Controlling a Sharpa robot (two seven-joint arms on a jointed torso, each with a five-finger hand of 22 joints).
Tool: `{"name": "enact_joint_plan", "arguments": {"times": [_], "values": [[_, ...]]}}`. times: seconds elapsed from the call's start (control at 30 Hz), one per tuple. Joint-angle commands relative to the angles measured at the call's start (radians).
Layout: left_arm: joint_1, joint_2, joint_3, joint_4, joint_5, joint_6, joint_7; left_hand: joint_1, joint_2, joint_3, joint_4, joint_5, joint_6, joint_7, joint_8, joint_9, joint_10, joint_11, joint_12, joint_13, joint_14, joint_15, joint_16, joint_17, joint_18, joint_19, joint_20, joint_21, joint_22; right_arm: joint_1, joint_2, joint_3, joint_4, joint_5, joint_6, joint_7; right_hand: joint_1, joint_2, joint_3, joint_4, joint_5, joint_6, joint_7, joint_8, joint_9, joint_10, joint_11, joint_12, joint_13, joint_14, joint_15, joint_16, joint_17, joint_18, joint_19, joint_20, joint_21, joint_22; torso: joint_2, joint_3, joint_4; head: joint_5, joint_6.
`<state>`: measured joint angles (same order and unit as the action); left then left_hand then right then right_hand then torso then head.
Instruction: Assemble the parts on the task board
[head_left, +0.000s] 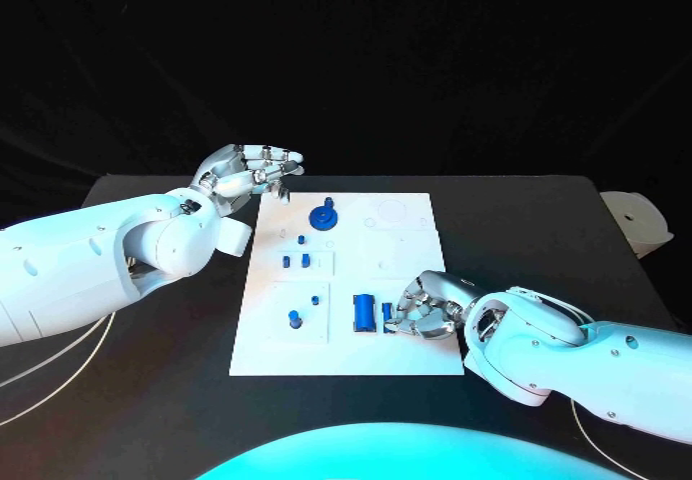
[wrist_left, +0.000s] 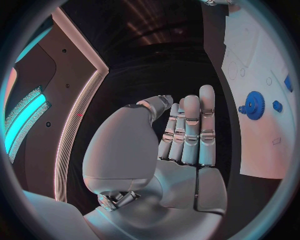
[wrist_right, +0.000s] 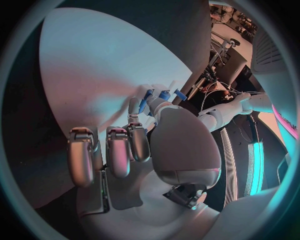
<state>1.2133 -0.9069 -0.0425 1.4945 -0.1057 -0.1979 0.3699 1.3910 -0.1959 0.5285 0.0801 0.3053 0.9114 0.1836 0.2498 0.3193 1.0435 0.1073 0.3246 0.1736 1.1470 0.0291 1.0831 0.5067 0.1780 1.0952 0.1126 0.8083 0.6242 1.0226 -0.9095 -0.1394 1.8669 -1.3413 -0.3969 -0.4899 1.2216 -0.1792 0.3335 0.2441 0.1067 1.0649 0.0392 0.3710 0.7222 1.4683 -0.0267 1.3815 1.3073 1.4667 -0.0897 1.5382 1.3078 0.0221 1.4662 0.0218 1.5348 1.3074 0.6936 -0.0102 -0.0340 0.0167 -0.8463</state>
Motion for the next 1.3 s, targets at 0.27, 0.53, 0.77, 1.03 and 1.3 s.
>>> {"name": "enact_joint_plan", "arguments": {"times": [0.27, 0.53, 0.77, 1.03, 1.3], "values": [[-0.007, 0.010, 0.000, -0.010, 0.016, 0.012, 0.017, -0.008, 0.009, 0.000, 0.005, 0.001, -0.008, -0.001, 0.006, -0.002, -0.009, 0.004, 0.008, 0.001, -0.007, 0.001, -0.002, -0.002, 0.006, 0.001, 0.001, -0.004, -0.002, 0.021, -0.038, 0.000, 0.003, 0.198, -0.188, 0.306, -0.005, -0.009, -0.026, 0.037, 0.037, -0.079, 0.042, -0.063, -0.025, -0.025, 0.028, -0.131, 0.081, 0.067, 0.024, -0.035, 0.086, 0.018, 0.045, 0.013, -0.179, 0.206, -0.016, -0.0071, 0.0002, -0.004, 0.021], [-0.035, 0.040, 0.000, -0.059, 0.061, -0.017, 0.058, -0.053, -0.015, -0.036, 0.055, -0.005, -0.032, 0.003, 0.007, -0.009, -0.027, 0.014, 0.013, -0.007, -0.129, 0.020, -0.129, -0.066, 0.004, -0.086, 0.024, -0.126, -0.072, 0.098, -0.005, 0.004, -0.189, 0.640, -0.150, 0.688, 0.095, 0.006, -0.005, 0.013, 0.041, -0.154, 0.087, -0.126, -0.041, -0.338, 0.069, -0.765, -0.332, -0.104, 0.060, -0.362, -0.397, 0.139, -0.203, 0.053, -0.981, -0.081, -0.055, -0.0208, -0.0031, -0.023, 0.076], [-0.051, 0.095, 0.000, -0.147, 0.116, -0.064, 0.103, -0.038, -0.028, -0.065, 0.112, -0.011, -0.073, 0.000, 0.022, -0.013, -0.016, 0.040, -0.086, -0.078, -0.236, 0.078, -0.533, -0.221, -0.006, -0.198, 0.102, -0.467, -0.304, 0.133, 0.093, 0.017, -0.441, 0.926, -0.048, 0.835, 0.141, -0.006, 0.088, 0.026, 0.017, -0.188, 0.136, -0.202, -0.123, -0.433, 0.137, -1.110, -0.709, -0.371, 0.132, -0.888, -0.771, 0.157, -0.382, 0.122, -1.393, -0.396, -0.081, -0.0219, -0.0056, -0.034, 0.136], [-0.075, 0.170, 0.001, -0.260, 0.151, -0.105, 0.142, -0.008, -0.010, -0.131, 0.135, -0.010, -0.120, -0.019, -0.015, -0.056, -0.097, 0.062, -0.242, -0.111, -0.369, 0.135, -0.804, -0.309, -0.005, -0.269, 0.178, -0.722, -0.493, 0.141, 0.207, 0.032, -0.670, 1.109, 0.048, 0.913, 0.117, 0.017, 0.111, -0.025, 0.005, -0.188, 0.157, -0.273, -0.221, -0.410, 0.178, -1.308, -1.075, -0.475, 0.207, -1.247, -0.965, 0.163, -0.509, 0.205, -1.472, -0.744, -0.097, -0.0123, -0.0063, -0.028, 0.182], [-0.084, 0.175, 0.003, -0.254, 0.117, -0.102, 0.101, -0.549, 0.196, -0.529, -0.080, -0.305, -0.911, -0.184, -0.250, -0.319, -1.044, -0.107, -0.325, -0.174, -1.147, -0.029, -1.083, -0.507, -0.178, -1.095, -0.113, -0.808, -0.624, 0.134, 0.213, 0.041, -0.665, 1.034, -0.041, 0.856, -0.418, 0.179, -0.334, -0.244, -0.107, -1.065, -0.039, -0.371, -0.722, -1.468, 0.027, -1.381, -1.307, -1.467, 0.090, -1.538, -1.308, -0.022, -1.466, -0.022, -1.535, -1.307, -0.103, -0.0095, 0.0017, -0.027, 0.192]]}}
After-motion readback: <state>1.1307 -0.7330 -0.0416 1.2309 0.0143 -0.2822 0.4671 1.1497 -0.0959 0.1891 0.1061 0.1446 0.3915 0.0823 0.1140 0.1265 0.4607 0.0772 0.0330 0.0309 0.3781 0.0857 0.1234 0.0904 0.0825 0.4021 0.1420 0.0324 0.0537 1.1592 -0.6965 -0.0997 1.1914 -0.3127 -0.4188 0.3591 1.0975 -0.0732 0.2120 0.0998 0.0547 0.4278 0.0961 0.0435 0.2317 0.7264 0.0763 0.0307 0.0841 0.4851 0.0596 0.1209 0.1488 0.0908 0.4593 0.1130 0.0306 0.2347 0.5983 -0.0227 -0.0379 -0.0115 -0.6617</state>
